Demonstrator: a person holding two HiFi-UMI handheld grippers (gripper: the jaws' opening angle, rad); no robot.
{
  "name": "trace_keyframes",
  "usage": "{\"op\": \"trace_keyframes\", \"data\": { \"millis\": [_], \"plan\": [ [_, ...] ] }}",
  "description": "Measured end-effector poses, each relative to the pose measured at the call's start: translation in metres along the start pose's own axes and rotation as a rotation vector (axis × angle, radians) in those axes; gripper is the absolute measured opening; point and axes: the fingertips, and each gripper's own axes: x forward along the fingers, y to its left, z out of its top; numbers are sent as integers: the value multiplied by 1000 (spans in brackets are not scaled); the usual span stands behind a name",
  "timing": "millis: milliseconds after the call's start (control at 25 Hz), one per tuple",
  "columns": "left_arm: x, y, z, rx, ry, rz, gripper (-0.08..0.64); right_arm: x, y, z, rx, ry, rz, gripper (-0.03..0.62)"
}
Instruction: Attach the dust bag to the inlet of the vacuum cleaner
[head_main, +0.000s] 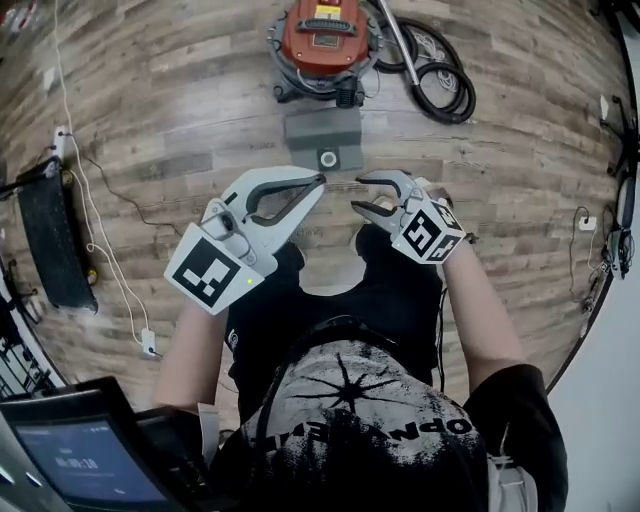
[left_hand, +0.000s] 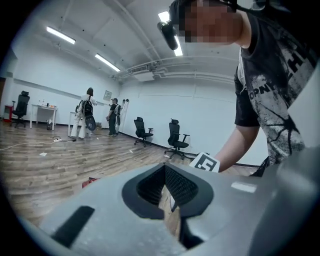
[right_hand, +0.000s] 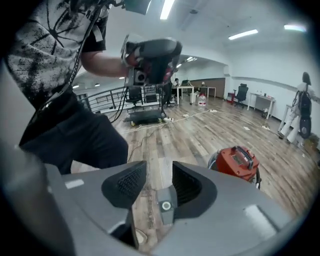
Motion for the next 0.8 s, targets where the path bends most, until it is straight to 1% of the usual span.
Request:
{"op": "trace_keyframes", "data": {
  "millis": [160, 240, 320, 400, 520, 600, 680, 800],
  "plan": [
    [42, 40, -68, 51, -24, -94, 2, 85, -10, -101, 10, 101, 9, 180],
    [62, 48, -104, 64, -32, -164, 2, 132, -5, -155, 34, 133, 35, 187],
    [77, 57, -149, 98, -20, -232, 2, 179, 1, -212, 58, 176, 53, 195],
    [92, 73, -193, 111, -34, -260, 2, 223, 0, -271, 79, 230, 52, 201],
    [108, 92, -255, 99, -43, -276, 2, 274, -8, -352, 89, 329, 34, 207],
    [112, 98, -293, 99, -15, -294, 2, 301, -13, -398, 65, 421, 39, 207],
    [113, 99, -330, 99, 38, -318, 2, 321, -10, -435, 44, 511, 61, 207],
    [116, 101, -366, 103, 100, -352, 2, 336, -11, -474, 19, 594, 58, 199]
  ]
}}
